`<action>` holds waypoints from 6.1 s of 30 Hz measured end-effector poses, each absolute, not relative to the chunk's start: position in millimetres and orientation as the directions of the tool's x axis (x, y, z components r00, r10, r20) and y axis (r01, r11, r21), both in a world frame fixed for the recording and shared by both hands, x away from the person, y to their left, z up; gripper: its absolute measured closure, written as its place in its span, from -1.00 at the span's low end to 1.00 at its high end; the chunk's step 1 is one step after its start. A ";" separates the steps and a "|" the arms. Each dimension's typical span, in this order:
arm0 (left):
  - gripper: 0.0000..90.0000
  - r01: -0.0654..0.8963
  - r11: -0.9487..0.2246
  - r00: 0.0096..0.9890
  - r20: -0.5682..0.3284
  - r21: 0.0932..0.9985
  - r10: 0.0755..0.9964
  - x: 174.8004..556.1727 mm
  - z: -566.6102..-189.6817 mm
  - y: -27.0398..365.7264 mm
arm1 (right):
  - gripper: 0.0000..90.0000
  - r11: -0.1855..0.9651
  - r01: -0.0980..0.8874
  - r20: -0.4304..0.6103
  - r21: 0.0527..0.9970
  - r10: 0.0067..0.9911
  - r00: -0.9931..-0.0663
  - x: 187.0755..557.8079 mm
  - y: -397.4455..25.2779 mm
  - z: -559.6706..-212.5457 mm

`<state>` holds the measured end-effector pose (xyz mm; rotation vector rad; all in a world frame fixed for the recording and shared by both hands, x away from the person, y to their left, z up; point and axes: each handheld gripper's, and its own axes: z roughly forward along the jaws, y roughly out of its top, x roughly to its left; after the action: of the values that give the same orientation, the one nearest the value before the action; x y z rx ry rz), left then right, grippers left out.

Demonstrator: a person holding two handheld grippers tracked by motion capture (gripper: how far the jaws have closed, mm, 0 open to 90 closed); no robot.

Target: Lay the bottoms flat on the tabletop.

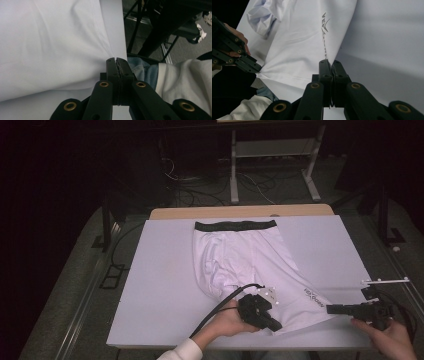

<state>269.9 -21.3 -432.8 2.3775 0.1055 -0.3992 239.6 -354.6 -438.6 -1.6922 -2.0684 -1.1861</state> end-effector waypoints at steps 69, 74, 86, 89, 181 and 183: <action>-1.00 0.337 -0.546 0.941 -0.273 0.767 0.199 293.6 -405.2 53.1 | -1.00 0.164 0.758 0.415 0.631 0.755 -0.508 258.0 -303.7 -395.8; -1.00 0.330 -0.536 0.943 -0.245 0.777 0.225 295.5 -398.3 64.8 | -1.00 0.170 0.752 0.413 0.637 0.748 -0.519 263.3 -294.5 -393.0; -1.00 0.358 -0.482 0.919 -0.213 0.800 0.331 305.3 -385.6 104.7 | -1.00 0.178 0.705 0.404 0.687 0.713 -0.573 277.8 -269.2 -383.4; -1.00 0.364 -0.473 0.914 -0.209 0.802 0.348 307.1 -384.9 112.7 | -1.00 0.188 0.698 0.404 0.691 0.700 -0.589 281.2 -261.1 -383.0; -0.99 0.436 -0.352 0.838 -0.231 0.828 0.494 327.8 -398.1 178.5 | 0.97 0.221 0.721 0.522 0.656 0.557 -0.646 418.9 -109.6 -379.3; -0.95 0.423 -0.364 0.848 -0.220 0.830 0.482 327.1 -397.6 175.0 | 0.97 0.201 0.737 0.540 0.646 0.563 -0.626 426.7 -112.5 -383.1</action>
<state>327.1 175.0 -397.6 2.0020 0.6652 0.0734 426.7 -112.5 -383.1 -1.2538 -2.2840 -1.3969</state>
